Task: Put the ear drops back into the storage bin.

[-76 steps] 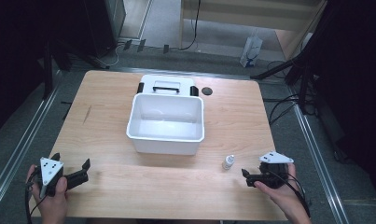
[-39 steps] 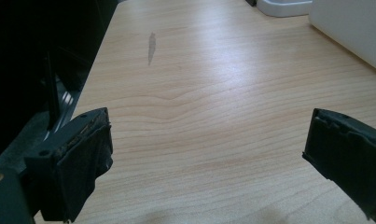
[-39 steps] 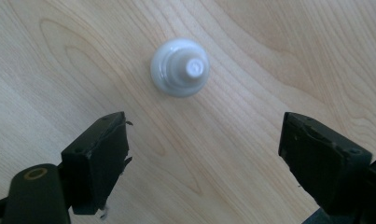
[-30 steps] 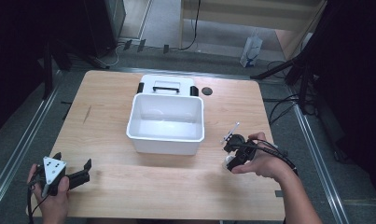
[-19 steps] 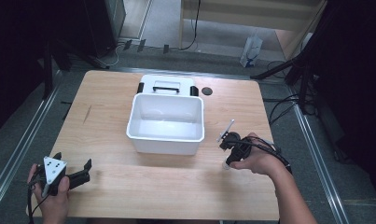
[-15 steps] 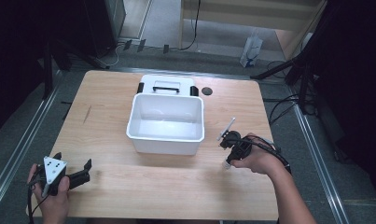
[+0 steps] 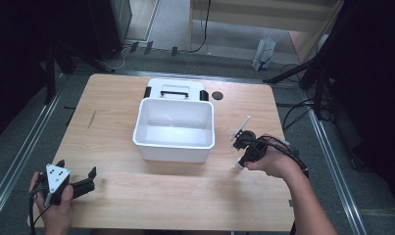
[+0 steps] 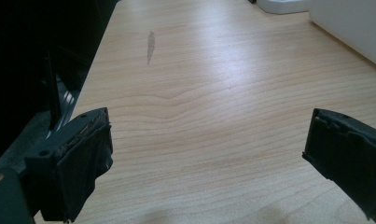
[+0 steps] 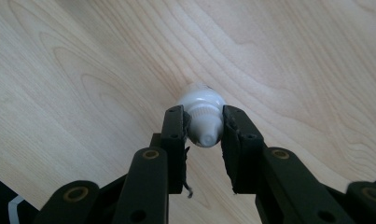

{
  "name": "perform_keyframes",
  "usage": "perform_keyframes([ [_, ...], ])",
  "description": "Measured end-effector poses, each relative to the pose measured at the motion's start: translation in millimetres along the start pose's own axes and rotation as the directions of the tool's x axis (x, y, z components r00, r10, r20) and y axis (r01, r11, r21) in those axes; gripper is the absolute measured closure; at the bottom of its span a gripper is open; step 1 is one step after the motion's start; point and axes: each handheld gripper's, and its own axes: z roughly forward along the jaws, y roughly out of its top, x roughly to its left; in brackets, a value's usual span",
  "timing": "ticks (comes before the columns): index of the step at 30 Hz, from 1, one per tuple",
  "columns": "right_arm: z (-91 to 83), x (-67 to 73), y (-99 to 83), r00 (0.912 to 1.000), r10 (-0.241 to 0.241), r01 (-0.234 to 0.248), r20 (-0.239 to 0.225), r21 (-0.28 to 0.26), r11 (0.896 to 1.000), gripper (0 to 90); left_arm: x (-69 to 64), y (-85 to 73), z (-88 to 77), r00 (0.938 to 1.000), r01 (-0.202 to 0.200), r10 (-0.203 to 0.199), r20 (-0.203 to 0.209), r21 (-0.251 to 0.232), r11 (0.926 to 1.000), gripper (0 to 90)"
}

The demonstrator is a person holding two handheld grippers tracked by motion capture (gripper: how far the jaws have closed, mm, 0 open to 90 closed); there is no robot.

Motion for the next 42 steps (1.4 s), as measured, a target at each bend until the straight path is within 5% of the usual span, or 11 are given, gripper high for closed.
perform_keyframes([
  [12, -34.8, -11.2, 15.6, 0.9998, 0.019, -0.019, 0.001, -0.044, 0.999, 72.1, -0.1, 0.1, 0.3, 1.0, 0.001, -0.001, 0.001, -0.002, 1.0, 1.5],
  [22, -64.6, -14.4, 36.0, 0.9997, -0.015, 0.016, 0.022, -0.068, 0.998, 72.1, -0.2, 0.3, 0.7, 1.0, -0.003, 0.003, 0.002, -0.003, 1.0, 1.5],
  [42, -120.8, 5.3, 84.9, 0.9933, -0.091, 0.1, 0.072, -0.127, 0.987, 72.2, -0.6, 0.6, 0.9, 0.9999, -0.012, 0.012, 0.004, 0.003, 0.9999, 1.5],
])
